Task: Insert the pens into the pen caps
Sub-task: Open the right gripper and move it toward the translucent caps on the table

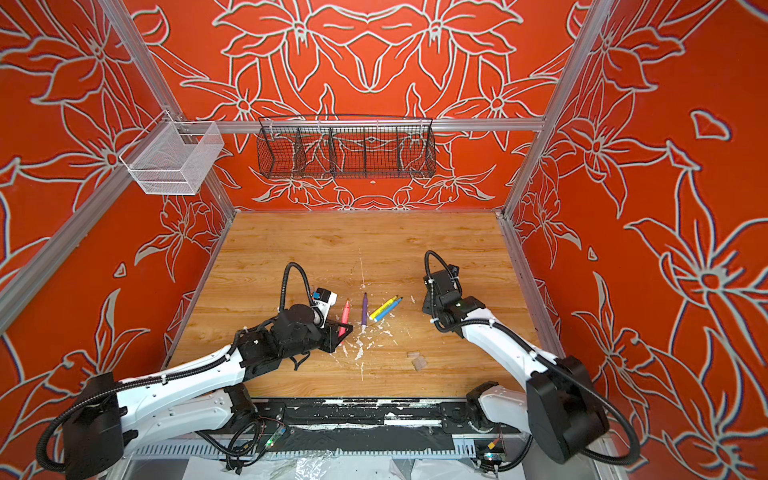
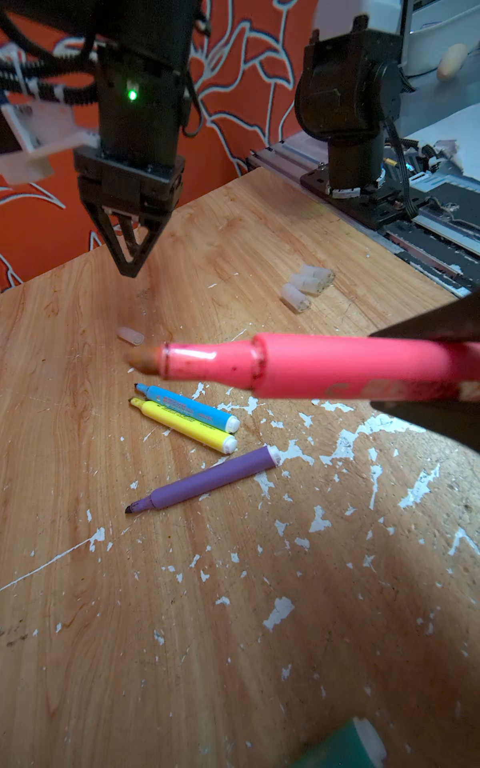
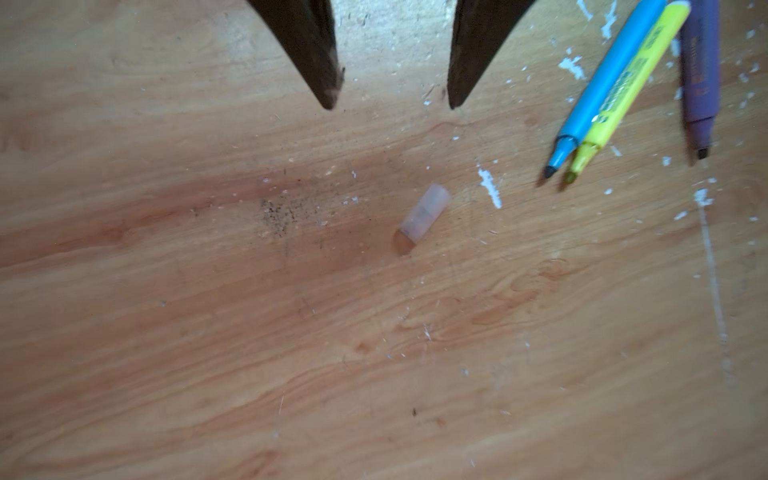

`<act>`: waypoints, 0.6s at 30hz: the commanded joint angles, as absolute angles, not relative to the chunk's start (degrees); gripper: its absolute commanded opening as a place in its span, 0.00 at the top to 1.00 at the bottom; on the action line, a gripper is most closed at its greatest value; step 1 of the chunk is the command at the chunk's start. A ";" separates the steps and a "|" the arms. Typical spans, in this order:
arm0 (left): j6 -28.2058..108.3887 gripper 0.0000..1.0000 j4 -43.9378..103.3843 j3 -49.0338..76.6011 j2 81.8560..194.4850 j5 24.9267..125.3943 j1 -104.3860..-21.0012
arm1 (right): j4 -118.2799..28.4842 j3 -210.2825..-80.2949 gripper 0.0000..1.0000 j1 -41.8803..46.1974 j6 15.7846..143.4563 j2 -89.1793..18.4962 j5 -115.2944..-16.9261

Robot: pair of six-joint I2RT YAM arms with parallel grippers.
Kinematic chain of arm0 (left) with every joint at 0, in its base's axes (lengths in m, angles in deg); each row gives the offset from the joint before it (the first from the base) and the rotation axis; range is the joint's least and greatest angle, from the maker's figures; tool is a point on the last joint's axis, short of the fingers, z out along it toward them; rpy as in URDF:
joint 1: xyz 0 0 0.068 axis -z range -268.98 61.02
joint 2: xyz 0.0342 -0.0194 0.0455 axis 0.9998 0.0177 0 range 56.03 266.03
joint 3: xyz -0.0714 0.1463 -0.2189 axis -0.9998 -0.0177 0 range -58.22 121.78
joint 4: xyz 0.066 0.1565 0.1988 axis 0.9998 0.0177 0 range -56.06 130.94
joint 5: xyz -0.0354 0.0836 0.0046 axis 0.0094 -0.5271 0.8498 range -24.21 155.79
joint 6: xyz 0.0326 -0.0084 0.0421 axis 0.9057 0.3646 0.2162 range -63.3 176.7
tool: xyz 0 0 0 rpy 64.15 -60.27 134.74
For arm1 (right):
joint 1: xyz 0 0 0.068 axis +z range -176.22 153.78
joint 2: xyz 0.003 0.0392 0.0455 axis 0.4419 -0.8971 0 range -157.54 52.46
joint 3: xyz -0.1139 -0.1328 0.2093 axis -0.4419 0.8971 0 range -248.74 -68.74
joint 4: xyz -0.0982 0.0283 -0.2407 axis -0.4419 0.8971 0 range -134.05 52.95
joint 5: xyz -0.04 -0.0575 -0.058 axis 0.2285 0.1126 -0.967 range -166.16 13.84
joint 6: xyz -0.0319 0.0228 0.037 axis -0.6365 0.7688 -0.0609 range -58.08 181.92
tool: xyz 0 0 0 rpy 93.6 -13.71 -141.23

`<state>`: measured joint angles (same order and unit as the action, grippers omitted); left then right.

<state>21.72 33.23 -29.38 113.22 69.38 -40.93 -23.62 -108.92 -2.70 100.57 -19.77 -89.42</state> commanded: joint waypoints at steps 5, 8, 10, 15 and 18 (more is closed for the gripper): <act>21.35 1.00 33.75 -29.74 111.23 69.48 -40.99 | -24.53 -117.61 0.57 -6.23 95.40 -32.08 -85.43; 21.28 1.00 33.68 -29.66 111.18 69.48 -40.99 | -25.05 -120.78 0.67 -6.70 93.74 -35.33 -85.98; 21.34 1.00 33.68 -29.66 111.14 69.48 -40.99 | -24.51 -123.32 0.73 -6.97 93.11 -37.39 -85.88; 21.44 1.00 34.09 -29.56 110.89 69.50 -40.99 | -23.03 -129.04 0.84 -7.72 91.99 -43.36 -87.51; 21.38 1.00 34.59 -29.61 110.45 69.24 -40.99 | -21.97 -131.50 0.88 -7.94 91.50 -46.58 -86.89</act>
<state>21.72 33.93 -29.53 111.60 69.45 -40.93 -24.54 -129.66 -7.46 92.58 -44.33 -86.18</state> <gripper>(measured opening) 0.144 0.132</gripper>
